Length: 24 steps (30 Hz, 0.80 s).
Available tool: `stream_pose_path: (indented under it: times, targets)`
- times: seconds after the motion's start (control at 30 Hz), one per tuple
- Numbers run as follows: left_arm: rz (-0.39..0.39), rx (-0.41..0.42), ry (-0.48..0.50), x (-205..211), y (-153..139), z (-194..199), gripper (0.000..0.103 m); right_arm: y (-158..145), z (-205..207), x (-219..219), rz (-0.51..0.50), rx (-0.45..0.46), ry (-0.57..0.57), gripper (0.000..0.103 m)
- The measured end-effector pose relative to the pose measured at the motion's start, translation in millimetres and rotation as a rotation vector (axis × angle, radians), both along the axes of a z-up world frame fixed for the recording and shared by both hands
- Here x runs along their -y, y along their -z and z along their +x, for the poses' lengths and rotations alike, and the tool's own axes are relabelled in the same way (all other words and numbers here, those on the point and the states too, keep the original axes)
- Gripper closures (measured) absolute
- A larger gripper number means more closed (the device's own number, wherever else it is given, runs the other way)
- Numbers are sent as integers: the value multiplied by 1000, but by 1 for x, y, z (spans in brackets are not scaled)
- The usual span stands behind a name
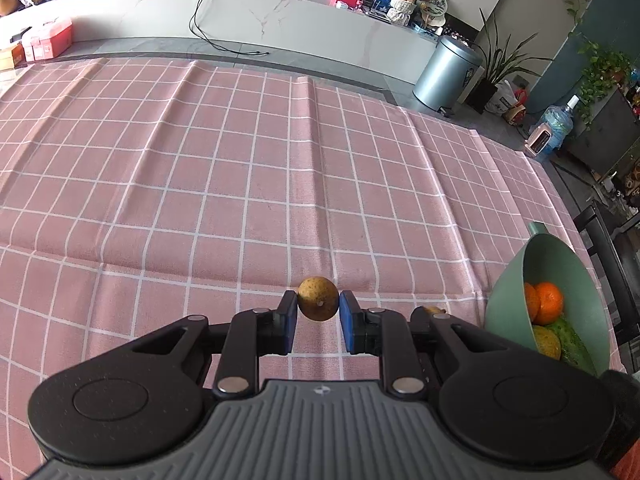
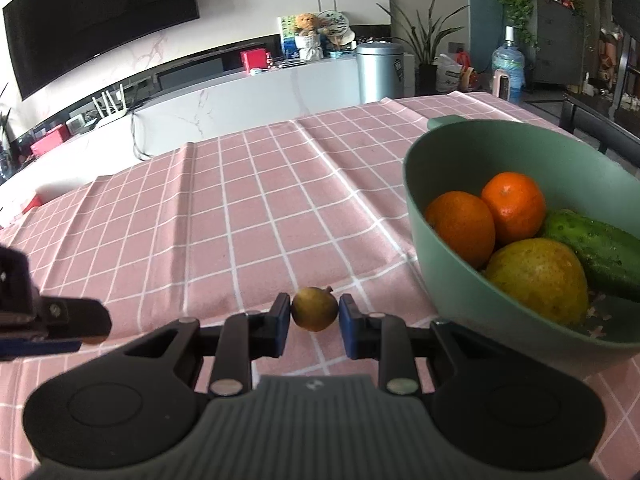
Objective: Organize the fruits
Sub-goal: 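Carry both longans over the colander and lower them in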
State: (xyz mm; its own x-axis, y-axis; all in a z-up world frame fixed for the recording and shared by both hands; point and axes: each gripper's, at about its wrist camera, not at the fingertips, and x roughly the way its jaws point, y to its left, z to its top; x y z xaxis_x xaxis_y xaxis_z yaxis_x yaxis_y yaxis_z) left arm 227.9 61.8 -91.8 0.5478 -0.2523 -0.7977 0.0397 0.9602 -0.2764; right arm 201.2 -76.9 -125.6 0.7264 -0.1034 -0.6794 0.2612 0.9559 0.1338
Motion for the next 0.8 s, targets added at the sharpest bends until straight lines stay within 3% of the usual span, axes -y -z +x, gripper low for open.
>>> stream_pose_path:
  times: [0.37,0.53,0.8]
  targets:
    - [17,-30,54,28,-20,-26,78,-23,-54,13,27,-59,-343,81]
    - [22,-11,164,59,-37,-41,78,-46,-82,40,4,-60,-494,81]
    - [18,14,345,125,-51,-49,78,-89,-101,116,-32,-68,-591,81]
